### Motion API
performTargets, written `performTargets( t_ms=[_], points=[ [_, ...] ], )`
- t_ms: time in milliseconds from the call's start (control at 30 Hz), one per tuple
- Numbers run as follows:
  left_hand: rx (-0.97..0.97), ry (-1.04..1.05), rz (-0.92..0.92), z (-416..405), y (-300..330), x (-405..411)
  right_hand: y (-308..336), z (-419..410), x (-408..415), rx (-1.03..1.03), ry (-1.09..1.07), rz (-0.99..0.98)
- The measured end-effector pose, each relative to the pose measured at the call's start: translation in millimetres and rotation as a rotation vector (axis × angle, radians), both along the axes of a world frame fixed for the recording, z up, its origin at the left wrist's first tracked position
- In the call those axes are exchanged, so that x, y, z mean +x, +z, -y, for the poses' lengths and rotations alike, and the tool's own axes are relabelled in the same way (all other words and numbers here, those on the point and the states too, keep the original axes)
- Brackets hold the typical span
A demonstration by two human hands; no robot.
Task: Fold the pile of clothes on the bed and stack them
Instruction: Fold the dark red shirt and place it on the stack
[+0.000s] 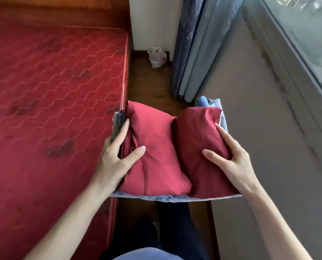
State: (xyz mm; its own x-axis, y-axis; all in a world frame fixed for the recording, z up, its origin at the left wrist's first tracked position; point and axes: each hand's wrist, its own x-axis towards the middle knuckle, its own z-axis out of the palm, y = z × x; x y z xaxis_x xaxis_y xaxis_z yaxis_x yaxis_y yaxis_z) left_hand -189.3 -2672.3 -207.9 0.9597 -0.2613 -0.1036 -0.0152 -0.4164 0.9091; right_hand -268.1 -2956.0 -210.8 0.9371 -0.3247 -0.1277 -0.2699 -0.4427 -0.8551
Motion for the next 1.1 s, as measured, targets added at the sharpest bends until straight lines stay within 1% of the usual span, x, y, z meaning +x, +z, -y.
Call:
performTargets(
  t_ms=[133, 233, 367, 433, 567, 700, 967, 1100],
  points=[
    [0.017, 0.088, -0.015, 27, -7, 62, -9, 33, 86, 0.013, 0.09, -0.006],
    [0.016, 0.14, -0.016, 50, -3, 109, -4, 60, 153, 0.02, 0.156, -0.028],
    [-0.043, 0.298, -0.061, 69, 2, 161, 7, 84, 245, -0.025, 0.27, -0.034],
    [-0.051, 0.357, -0.074, 74, 2, 186, 10, 87, 289, -0.031, 0.337, -0.039],
    [-0.053, 0.449, -0.031, 73, -3, 238, 3, 82, 373, -0.016, 0.451, -0.048],
    [-0.059, 0.541, -0.059, 66, -12, 301, -7, 71, 456, -0.019, 0.521, -0.055],
    [-0.031, 0.555, 0.011, 54, -16, 466, -11, 55, 626, 0.002, 0.541, -0.048],
    [-0.002, 0.482, 0.038, 53, -14, 546, -14, 58, 692, 0.026, 0.506, -0.048]
  ],
)
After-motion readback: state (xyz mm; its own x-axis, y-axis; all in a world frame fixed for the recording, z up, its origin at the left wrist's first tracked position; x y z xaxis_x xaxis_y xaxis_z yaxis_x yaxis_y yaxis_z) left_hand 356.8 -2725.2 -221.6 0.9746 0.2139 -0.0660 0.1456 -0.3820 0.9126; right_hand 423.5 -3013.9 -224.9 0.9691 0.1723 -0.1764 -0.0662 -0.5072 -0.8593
